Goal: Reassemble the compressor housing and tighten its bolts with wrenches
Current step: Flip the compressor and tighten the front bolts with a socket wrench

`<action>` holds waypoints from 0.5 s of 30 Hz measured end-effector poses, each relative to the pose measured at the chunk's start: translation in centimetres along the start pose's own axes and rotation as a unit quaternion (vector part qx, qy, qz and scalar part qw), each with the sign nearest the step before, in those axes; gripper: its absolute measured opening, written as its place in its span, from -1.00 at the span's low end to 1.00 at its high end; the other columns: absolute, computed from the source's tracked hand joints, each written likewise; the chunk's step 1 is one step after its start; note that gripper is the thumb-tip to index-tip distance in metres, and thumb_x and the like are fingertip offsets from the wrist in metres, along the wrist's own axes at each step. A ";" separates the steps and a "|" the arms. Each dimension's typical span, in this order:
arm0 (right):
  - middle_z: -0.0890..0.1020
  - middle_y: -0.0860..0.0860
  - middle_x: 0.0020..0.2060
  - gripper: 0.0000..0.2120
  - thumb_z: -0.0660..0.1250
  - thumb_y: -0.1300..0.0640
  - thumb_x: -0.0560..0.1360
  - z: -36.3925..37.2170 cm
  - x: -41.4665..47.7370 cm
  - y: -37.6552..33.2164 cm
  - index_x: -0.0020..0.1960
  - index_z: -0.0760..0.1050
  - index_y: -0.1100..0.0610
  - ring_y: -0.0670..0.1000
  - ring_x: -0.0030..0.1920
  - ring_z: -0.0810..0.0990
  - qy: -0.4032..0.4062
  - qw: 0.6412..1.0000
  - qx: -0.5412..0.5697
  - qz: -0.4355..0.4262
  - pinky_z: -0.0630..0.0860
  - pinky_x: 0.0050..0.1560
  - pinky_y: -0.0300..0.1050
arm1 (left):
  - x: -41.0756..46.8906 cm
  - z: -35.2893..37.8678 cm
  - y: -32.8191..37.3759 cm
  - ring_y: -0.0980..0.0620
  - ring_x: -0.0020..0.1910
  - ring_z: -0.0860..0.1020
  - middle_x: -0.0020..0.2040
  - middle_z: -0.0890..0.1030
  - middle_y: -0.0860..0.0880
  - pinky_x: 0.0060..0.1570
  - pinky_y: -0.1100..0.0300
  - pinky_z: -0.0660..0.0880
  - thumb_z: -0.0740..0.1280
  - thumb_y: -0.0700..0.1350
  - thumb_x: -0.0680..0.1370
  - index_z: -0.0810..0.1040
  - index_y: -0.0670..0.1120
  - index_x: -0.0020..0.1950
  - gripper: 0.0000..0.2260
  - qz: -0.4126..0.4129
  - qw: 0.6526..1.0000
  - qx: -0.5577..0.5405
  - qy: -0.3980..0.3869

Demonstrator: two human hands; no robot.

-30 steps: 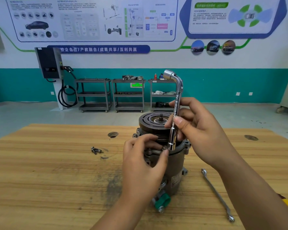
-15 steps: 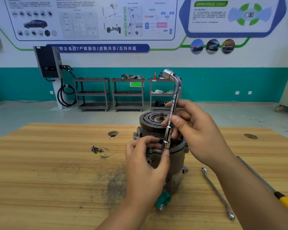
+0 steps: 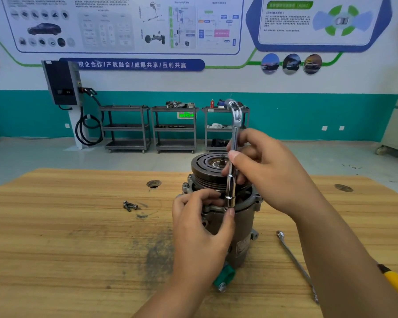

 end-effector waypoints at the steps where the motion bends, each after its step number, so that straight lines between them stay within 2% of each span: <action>1: 0.67 -0.01 -0.28 -0.95 0.22 0.13 0.56 0.1 -0.1 -0.1 -0.02 0.45 0.04 -0.13 -0.22 0.62 -0.004 1.000 -0.009 -0.006 0.55 -0.14 -0.10 | 0.0 0.0 0.0 0.34 0.00 0.45 -0.04 0.42 0.12 -0.06 0.59 0.31 0.47 -0.17 0.38 0.46 0.19 -0.08 -0.69 0.001 1.000 0.002 0.000; 3: 0.67 -0.06 -0.24 -0.92 0.22 0.10 0.56 0.2 -0.3 -0.2 0.00 0.47 0.04 -0.17 -0.13 0.62 -0.009 1.000 -0.015 -0.011 0.54 0.00 -0.09 | 0.0 -0.1 0.0 0.34 0.00 0.44 -0.05 0.42 0.13 -0.06 0.59 0.31 0.47 -0.16 0.38 0.45 0.20 -0.09 -0.69 0.003 1.000 0.004 0.002; 6: 0.67 -0.11 -0.19 -0.87 0.24 0.17 0.55 0.1 -0.4 -0.2 0.03 0.50 0.00 -0.22 -0.06 0.60 -0.005 1.000 0.008 -0.018 0.52 0.06 -0.13 | 0.0 0.0 0.0 0.33 0.00 0.45 -0.04 0.42 0.13 -0.05 0.58 0.31 0.47 -0.15 0.38 0.45 0.20 -0.08 -0.69 0.006 1.000 0.006 0.001; 10: 0.68 -0.16 -0.13 -0.73 0.21 0.27 0.55 -0.1 -0.4 -0.2 0.12 0.47 -0.05 -0.19 0.01 0.61 -0.031 0.998 0.054 -0.014 0.50 0.16 -0.06 | -0.1 0.0 -0.3 0.32 0.02 0.44 -0.01 0.41 0.15 -0.04 0.59 0.31 0.47 -0.17 0.39 0.44 0.21 -0.06 -0.66 0.010 1.000 0.004 -0.007; 15: 0.70 -0.13 -0.15 -0.80 0.28 0.26 0.52 0.0 -0.5 0.0 0.03 0.48 -0.02 -0.17 -0.02 0.63 -0.025 0.997 0.067 -0.027 0.52 0.15 0.02 | -0.4 0.2 -0.5 0.27 0.08 0.41 -0.01 0.31 0.40 0.00 0.57 0.30 0.42 -0.06 0.37 0.40 0.28 -0.02 -0.66 0.012 1.000 0.007 -0.016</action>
Point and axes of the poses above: each hand's wrist, its own x-axis towards the middle knuckle, its own z-axis out of the palm, y = z × x, the point moved 3 cm from there along x, towards the middle knuckle
